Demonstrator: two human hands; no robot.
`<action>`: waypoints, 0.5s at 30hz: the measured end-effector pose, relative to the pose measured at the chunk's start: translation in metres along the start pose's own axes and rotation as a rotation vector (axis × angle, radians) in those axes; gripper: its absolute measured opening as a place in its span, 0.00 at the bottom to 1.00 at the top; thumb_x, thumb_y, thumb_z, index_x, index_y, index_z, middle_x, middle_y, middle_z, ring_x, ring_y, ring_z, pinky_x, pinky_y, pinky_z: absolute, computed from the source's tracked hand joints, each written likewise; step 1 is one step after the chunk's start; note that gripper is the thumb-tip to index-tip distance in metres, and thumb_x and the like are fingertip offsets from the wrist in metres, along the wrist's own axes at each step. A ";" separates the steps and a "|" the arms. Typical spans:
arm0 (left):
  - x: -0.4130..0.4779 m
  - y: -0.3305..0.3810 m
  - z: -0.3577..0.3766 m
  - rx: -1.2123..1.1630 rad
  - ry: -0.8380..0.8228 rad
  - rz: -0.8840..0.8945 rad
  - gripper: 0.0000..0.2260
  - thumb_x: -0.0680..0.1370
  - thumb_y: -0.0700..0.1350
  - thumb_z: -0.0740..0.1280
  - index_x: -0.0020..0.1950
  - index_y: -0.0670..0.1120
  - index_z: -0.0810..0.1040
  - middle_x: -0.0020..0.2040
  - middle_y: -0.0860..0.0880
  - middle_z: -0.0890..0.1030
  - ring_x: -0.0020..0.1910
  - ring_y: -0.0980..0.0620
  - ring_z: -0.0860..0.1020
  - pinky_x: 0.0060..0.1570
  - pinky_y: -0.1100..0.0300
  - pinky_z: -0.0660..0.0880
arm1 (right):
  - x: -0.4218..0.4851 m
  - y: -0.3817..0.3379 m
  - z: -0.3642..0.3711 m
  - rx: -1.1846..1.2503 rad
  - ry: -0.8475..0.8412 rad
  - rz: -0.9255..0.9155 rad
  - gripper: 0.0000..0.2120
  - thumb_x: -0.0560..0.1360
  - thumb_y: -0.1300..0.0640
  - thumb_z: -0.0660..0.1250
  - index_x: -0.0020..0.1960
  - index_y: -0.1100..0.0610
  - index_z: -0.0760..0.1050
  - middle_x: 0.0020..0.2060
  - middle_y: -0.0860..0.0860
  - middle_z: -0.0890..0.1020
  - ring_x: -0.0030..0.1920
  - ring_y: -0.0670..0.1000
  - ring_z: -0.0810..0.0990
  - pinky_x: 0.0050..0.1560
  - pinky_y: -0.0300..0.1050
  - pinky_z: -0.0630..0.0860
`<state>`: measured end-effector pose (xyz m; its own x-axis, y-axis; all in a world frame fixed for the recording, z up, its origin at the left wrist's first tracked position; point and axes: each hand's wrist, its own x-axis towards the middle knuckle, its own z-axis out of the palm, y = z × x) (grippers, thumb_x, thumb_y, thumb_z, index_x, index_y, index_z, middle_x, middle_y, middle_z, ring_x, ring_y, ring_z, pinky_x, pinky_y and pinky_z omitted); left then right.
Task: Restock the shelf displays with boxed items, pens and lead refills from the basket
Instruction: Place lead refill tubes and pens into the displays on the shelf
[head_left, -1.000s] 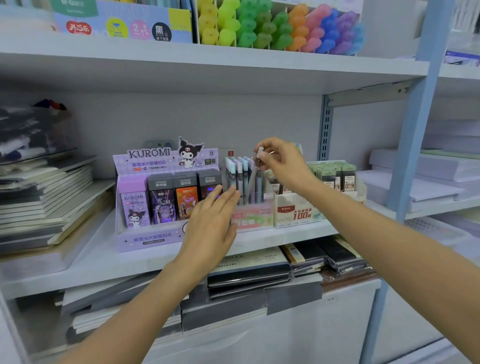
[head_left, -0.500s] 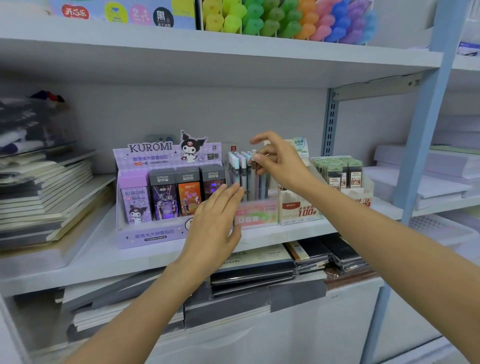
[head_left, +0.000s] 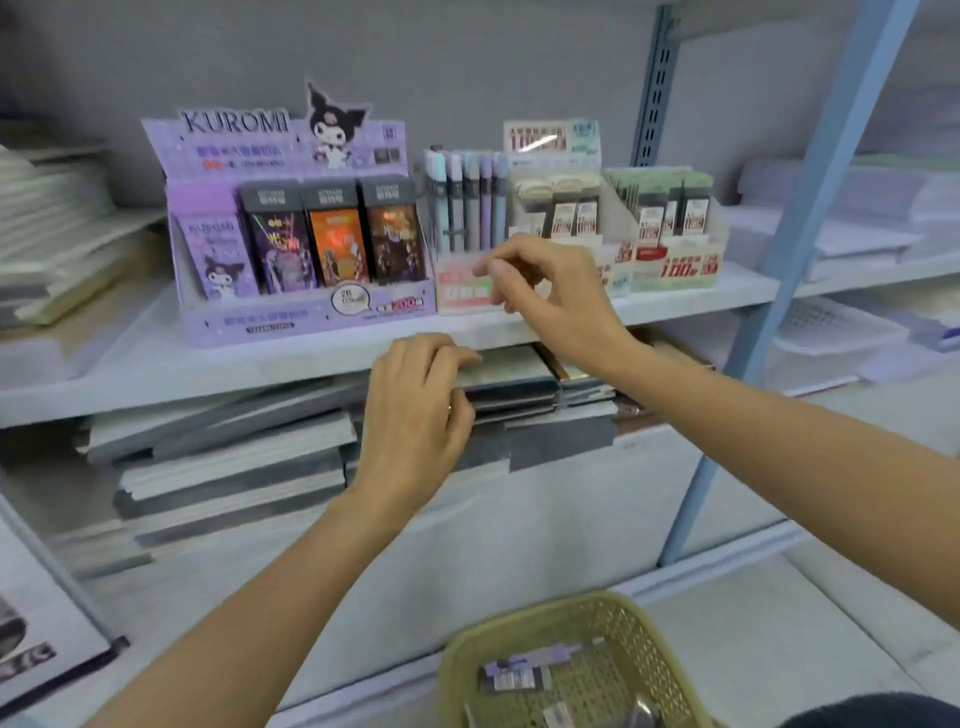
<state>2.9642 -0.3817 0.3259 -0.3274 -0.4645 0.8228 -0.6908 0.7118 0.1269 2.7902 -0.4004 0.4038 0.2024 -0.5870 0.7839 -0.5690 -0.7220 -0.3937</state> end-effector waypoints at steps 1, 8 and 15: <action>-0.022 0.003 0.013 -0.021 -0.041 -0.011 0.14 0.70 0.32 0.66 0.54 0.41 0.77 0.51 0.44 0.77 0.50 0.45 0.73 0.48 0.53 0.68 | -0.027 0.005 0.010 0.037 -0.048 0.038 0.07 0.79 0.60 0.63 0.48 0.59 0.79 0.34 0.47 0.80 0.34 0.45 0.79 0.37 0.40 0.75; -0.195 -0.001 0.101 -0.061 -0.772 -0.249 0.12 0.74 0.37 0.64 0.56 0.43 0.78 0.55 0.45 0.76 0.57 0.43 0.73 0.52 0.53 0.69 | -0.213 0.080 0.091 0.000 -0.544 0.451 0.08 0.79 0.58 0.64 0.43 0.56 0.78 0.30 0.46 0.80 0.31 0.45 0.78 0.38 0.47 0.77; -0.326 -0.017 0.138 0.003 -1.196 -0.452 0.26 0.81 0.41 0.60 0.78 0.41 0.55 0.78 0.40 0.53 0.77 0.38 0.54 0.73 0.49 0.57 | -0.375 0.161 0.134 -0.143 -1.039 0.878 0.16 0.79 0.57 0.62 0.66 0.58 0.72 0.60 0.57 0.79 0.60 0.57 0.77 0.57 0.46 0.74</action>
<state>2.9938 -0.3152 -0.0214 -0.4366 -0.8476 -0.3016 -0.8928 0.3668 0.2614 2.7293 -0.3456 -0.0177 0.1990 -0.8762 -0.4390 -0.8833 0.0336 -0.4675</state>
